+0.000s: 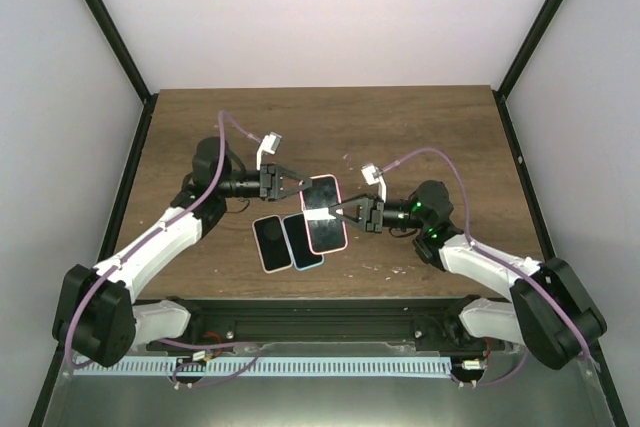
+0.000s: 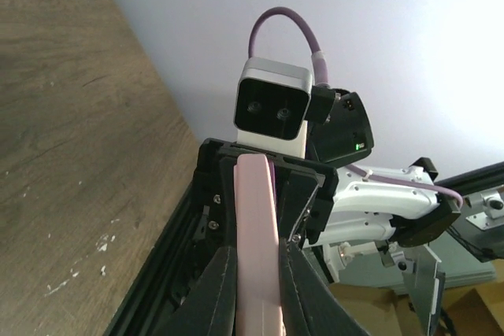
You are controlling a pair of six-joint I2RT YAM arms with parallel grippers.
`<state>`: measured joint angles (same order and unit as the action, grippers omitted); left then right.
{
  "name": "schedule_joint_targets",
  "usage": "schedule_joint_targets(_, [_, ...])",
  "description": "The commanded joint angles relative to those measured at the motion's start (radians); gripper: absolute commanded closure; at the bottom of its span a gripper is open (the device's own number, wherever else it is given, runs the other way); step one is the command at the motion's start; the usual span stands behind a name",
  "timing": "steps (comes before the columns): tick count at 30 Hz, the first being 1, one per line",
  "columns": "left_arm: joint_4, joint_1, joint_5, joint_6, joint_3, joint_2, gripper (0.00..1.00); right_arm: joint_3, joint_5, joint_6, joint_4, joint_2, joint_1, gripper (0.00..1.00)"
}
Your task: Put the phone into the phone case
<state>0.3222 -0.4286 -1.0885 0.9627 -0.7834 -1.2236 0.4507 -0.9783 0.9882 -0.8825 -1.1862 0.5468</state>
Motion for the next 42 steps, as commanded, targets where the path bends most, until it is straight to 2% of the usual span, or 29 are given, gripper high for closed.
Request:
schedule_joint_targets(1, [-0.181,-0.002,-0.009,-0.141,-0.071,-0.033,1.0,0.035,-0.001,-0.015,-0.046,-0.041,0.007,0.8])
schedule_joint_targets(7, [-0.27,-0.002,-0.047,-0.242,-0.137,-0.06,1.0,0.051,-0.003,0.017,-0.073,-0.058,0.006,0.75])
schedule_joint_targets(12, [-0.334,-0.002,-0.07,-0.303,-0.17,-0.072,1.0,0.084,0.028,-0.002,-0.007,-0.044,0.005,0.6])
schedule_joint_targets(20, [-0.394,-0.002,-0.107,-0.361,-0.184,-0.086,1.0,0.141,0.053,-0.048,0.096,-0.01,0.004,0.59])
schedule_joint_targets(24, [-0.405,-0.002,-0.103,-0.37,-0.183,-0.086,1.0,0.17,0.094,-0.099,0.194,0.036,0.002,0.54])
schedule_joint_targets(26, [-0.427,-0.002,-0.092,-0.383,-0.188,-0.089,1.0,0.181,0.113,-0.125,0.235,0.056,0.002,0.59])
schedule_joint_targets(28, [-0.464,-0.002,-0.068,-0.413,-0.198,-0.091,1.0,0.194,0.116,-0.145,0.257,0.064,0.003,0.74])
schedule_joint_targets(32, [-0.557,-0.002,-0.013,-0.472,-0.224,-0.106,1.0,0.239,0.137,-0.215,0.381,0.057,0.002,0.96])
schedule_joint_targets(35, [-0.608,-0.002,0.013,-0.498,-0.24,-0.115,1.0,0.252,0.138,-0.249,0.423,0.064,0.004,0.99])
schedule_joint_targets(36, [-0.617,-0.002,0.013,-0.504,-0.243,-0.116,1.0,0.256,0.134,-0.255,0.429,0.067,0.003,0.98])
schedule_joint_targets(39, [-0.607,-0.002,-0.005,-0.495,-0.244,-0.108,1.0,0.282,0.155,-0.28,0.492,0.077,0.002,0.72])
schedule_joint_targets(42, [-0.599,-0.002,-0.021,-0.49,-0.244,-0.105,1.0,0.276,0.158,-0.267,0.47,0.088,0.002,0.69])
